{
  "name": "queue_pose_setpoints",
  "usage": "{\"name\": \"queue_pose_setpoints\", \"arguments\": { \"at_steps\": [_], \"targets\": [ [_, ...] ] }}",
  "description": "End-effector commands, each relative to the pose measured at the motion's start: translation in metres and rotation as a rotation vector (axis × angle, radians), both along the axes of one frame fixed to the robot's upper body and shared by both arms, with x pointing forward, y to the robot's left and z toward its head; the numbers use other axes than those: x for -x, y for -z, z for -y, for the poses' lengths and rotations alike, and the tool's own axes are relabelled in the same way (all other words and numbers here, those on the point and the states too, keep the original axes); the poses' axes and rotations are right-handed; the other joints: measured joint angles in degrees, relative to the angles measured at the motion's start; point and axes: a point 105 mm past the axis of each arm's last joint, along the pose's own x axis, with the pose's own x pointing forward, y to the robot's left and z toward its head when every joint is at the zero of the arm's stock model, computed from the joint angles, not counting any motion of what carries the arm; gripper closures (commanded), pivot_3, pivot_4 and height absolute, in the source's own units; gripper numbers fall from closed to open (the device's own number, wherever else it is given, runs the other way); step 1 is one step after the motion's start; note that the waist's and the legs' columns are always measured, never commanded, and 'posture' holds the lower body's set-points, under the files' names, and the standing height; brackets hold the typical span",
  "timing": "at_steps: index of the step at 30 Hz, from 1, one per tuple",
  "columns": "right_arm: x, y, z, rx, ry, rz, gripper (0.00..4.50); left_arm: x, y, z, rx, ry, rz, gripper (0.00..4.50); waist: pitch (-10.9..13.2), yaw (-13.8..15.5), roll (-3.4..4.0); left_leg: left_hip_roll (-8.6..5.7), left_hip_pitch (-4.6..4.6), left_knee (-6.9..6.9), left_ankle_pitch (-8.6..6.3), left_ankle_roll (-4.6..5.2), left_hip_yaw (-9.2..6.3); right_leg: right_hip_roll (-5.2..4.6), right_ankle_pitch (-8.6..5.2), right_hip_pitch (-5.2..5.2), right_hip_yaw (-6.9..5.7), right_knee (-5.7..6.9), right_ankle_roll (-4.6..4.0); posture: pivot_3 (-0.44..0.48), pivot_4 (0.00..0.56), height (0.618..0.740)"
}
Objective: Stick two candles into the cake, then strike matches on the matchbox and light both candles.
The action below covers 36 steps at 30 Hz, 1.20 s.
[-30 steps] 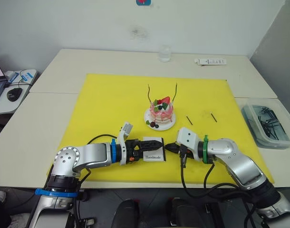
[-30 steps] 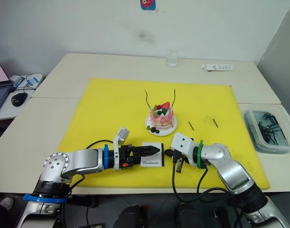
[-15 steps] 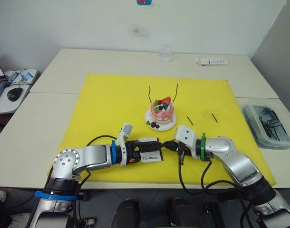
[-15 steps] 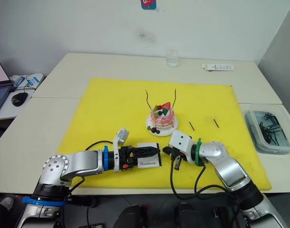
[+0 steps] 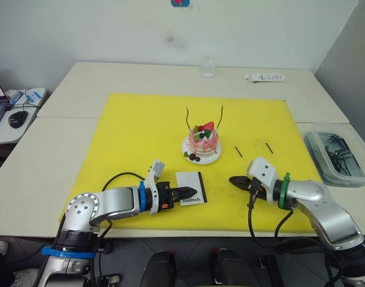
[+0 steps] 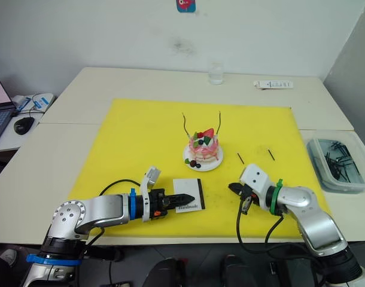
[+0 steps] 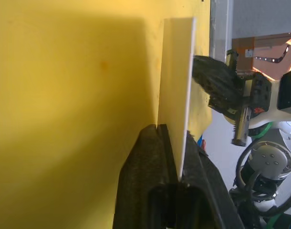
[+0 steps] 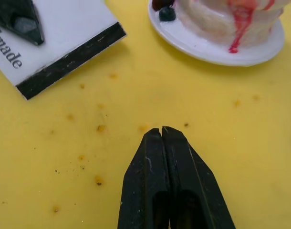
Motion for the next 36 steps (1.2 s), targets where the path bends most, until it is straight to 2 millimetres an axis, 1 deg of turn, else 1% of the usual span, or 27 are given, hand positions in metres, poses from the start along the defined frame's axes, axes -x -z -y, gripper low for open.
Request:
{"name": "queue_pose_setpoints", "arguments": {
  "at_steps": [1, 3, 4, 6, 7, 10, 12, 13, 14, 16, 17, 18, 22, 26, 31, 36],
  "targets": [
    [-0.002, -0.023, 0.003, -0.067, 0.033, 0.069, 4.5, 0.001, -0.017, 0.001, 0.083, 0.001, 0.066, 4.47, 0.0, 0.0, 0.0, 0.0, 0.0, 0.0, 0.0, 0.0, -0.01, 0.0, 0.0, 0.0, -0.01, 0.0, 0.0, 0.0, 0.15, 0.74],
    [-0.006, -0.028, 0.005, -0.1, 0.059, 0.086, 4.5, 0.003, -0.035, 0.002, 0.15, 0.03, 0.14, 4.47, 0.0, 0.0, -0.01, 0.0, -0.02, -0.01, 0.0, 0.0, -0.02, 0.0, -0.01, 0.0, -0.02, 0.0, -0.01, 0.0, 0.15, 0.74],
    [-0.01, -0.031, 0.007, -0.128, 0.084, 0.098, 4.5, 0.004, -0.048, 0.001, 0.201, 0.046, 0.193, 4.47, 0.0, 0.0, -0.01, 0.0, -0.04, -0.01, 0.0, 0.0, -0.03, 0.0, -0.01, -0.02, -0.04, -0.01, -0.02, 0.0, 0.15, 0.74],
    [-0.022, -0.037, 0.012, -0.178, 0.161, 0.135, 4.5, 0.012, -0.066, -0.003, 0.241, 0.091, 0.278, 4.47, 0.0, 0.0, -0.01, -0.01, -0.05, -0.01, 0.0, 0.0, -0.02, 0.01, -0.01, -0.03, -0.03, -0.01, -0.02, 0.0, 0.15, 0.74],
    [-0.027, -0.039, 0.013, -0.198, 0.193, 0.146, 4.5, 0.018, -0.072, -0.005, 0.252, 0.116, 0.312, 4.47, 0.0, -0.2, -0.01, -0.02, -0.04, -0.01, 0.0, 0.0, -0.01, 0.01, -0.01, -0.03, -0.02, -0.01, -0.02, 0.0, 0.15, 0.74],
    [-0.044, -0.037, 0.018, -0.228, 0.286, 0.162, 4.5, 0.029, -0.08, -0.006, 0.25, 0.136, 0.369, 4.47, 0.0, -0.2, 0.01, 0.0, -0.02, -0.02, 0.0, 0.0, 0.0, 0.0, -0.01, -0.03, 0.0, -0.01, -0.04, 0.0, 0.15, 0.74],
    [-0.052, -0.034, 0.017, -0.243, 0.311, 0.161, 4.11, 0.034, -0.08, -0.004, 0.236, 0.134, 0.398, 4.5, 0.0, -0.2, 0.01, -0.01, -0.04, -0.03, 0.0, 0.0, 0.01, -0.02, 0.0, -0.03, 0.01, -0.05, -0.06, 0.0, 0.15, 0.74],
    [-0.055, -0.032, 0.016, -0.238, 0.32, 0.168, 3.83, 0.036, -0.079, -0.003, 0.229, 0.131, 0.41, 4.5, 0.0, -0.2, 0.01, -0.02, -0.06, -0.03, -0.01, 0.01, 0.02, -0.04, 0.0, -0.03, 0.01, -0.07, -0.06, 0.0, 0.15, 0.74],
    [-0.059, -0.029, 0.016, -0.229, 0.331, 0.175, 3.5, 0.038, -0.078, -0.002, 0.225, 0.127, 0.421, 4.5, 0.0, -0.2, 0.01, -0.02, -0.09, -0.03, -0.01, 0.01, 0.02, -0.03, 0.01, -0.04, 0.0, -0.1, -0.08, 0.0, 0.15, 0.74],
    [-0.067, -0.022, 0.013, -0.224, 0.36, 0.157, 2.81, 0.044, -0.069, 0.001, 0.17, 0.126, 0.457, 4.5, 0.0, -0.2, 0.01, -0.03, -0.1, -0.04, -0.01, 0.02, 0.0, -0.03, 0.02, -0.03, -0.01, -0.11, -0.09, 0.0, 0.15, 0.74],
    [-0.07, -0.02, 0.012, -0.222, 0.368, 0.15, 2.4, 0.045, -0.066, 0.001, 0.152, 0.122, 0.469, 4.5, 0.0, -0.2, 0.02, -0.03, -0.1, -0.05, -0.01, 0.02, 0.0, -0.02, 0.01, -0.03, -0.01, -0.11, -0.09, 0.0, 0.15, 0.74],
    [-0.073, -0.018, 0.011, -0.221, 0.382, 0.152, 2.09, 0.045, -0.061, 0.001, 0.125, 0.109, 0.477, 4.5, 0.0, -0.2, 0.02, -0.03, -0.1, -0.06, -0.01, 0.02, 0.02, -0.01, 0.04, -0.05, 0.0, -0.1, -0.12, 0.0, 0.15, 0.74],
    [-0.085, -0.009, 0.01, -0.236, 0.451, 0.139, 2.09, 0.048, -0.054, 0.001, 0.124, 0.04, 0.492, 4.5, 0.0, -0.2, 0.03, -0.01, -0.09, -0.04, -0.01, 0.02, 0.0, -0.02, 0.02, -0.05, 0.0, -0.09, -0.1, 0.0, 0.15, 0.74],
    [-0.089, 0.0, 0.01, -0.248, 0.486, 0.12, 2.09, 0.05, -0.052, 0.002, 0.119, 0.004, 0.5, 4.5, 0.0, -0.2, 0.03, 0.0, -0.1, -0.05, -0.01, 0.02, -0.01, -0.02, 0.02, -0.04, -0.01, -0.09, -0.09, 0.0, 0.15, 0.74],
    [-0.091, 0.007, 0.015, -0.259, 0.528, 0.101, 2.09, 0.051, -0.054, 0.005, 0.128, -0.005, 0.507, 4.5, 0.0, -0.3, 0.03, -0.01, -0.09, -0.04, -0.01, 0.03, 0.0, -0.02, 0.01, -0.03, 0.0, -0.09, -0.05, 0.0, 0.15, 0.74],
    [-0.09, 0.012, 0.017, -0.267, 0.55, 0.083, 2.09, 0.049, -0.055, 0.004, 0.126, -0.017, 0.511, 4.5, 0.0, -0.3, 0.03, 0.0, -0.07, -0.03, 0.01, 0.06, -0.01, -0.02, -0.04, -0.02, -0.02, -0.05, 0.04, 0.0, 0.15, 0.74]
  ]
}}
